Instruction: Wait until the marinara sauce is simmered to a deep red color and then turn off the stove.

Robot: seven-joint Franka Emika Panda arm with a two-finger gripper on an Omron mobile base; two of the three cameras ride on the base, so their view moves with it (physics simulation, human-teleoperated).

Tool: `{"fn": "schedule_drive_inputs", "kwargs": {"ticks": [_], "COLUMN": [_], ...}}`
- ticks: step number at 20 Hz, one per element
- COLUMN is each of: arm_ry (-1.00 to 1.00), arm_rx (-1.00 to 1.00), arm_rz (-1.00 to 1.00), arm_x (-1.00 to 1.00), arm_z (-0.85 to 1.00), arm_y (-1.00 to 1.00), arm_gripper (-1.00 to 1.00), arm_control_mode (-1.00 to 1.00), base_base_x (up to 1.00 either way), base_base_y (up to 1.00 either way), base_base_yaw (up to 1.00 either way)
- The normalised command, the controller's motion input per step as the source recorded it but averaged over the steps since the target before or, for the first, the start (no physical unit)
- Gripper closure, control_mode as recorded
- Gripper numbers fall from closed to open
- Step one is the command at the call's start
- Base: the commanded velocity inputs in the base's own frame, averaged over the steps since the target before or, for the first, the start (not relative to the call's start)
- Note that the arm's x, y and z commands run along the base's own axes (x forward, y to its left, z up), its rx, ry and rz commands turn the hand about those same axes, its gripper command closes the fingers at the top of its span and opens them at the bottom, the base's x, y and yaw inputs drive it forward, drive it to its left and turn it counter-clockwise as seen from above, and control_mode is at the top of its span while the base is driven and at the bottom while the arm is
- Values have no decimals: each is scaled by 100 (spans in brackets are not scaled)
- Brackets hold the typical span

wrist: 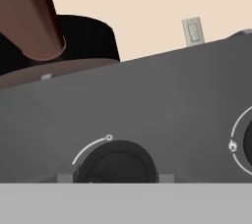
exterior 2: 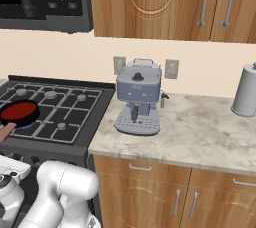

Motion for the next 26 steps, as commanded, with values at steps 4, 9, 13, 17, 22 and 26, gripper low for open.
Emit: {"fn": "schedule_drive_inputs", "kwargs": {"ticks": [4, 9, 13, 17, 22, 26], "arm_ry": [0, 0, 0, 0, 4, 15], "arm_rx": [18, 22, 26, 27, 19, 15], "arm_rz": [-9, -9, -12, -14, -13, -8], "arm_x": [0, 0, -4, -5, -1, 0], "arm_z": [0, 0, 0, 0, 0, 0], "arm_y": [0, 0, 0, 0, 0, 0], "arm_gripper": [100, 100, 100, 100, 100, 100], "arm_control_mode": [-100, -100, -100, -100, -100, -100], "base_base_x": [0, 0, 0, 0, 0, 0], "base_base_y": [0, 0, 0, 0, 0, 0], "base_base_yaw": [0, 0, 0, 0, 0, 0]}}
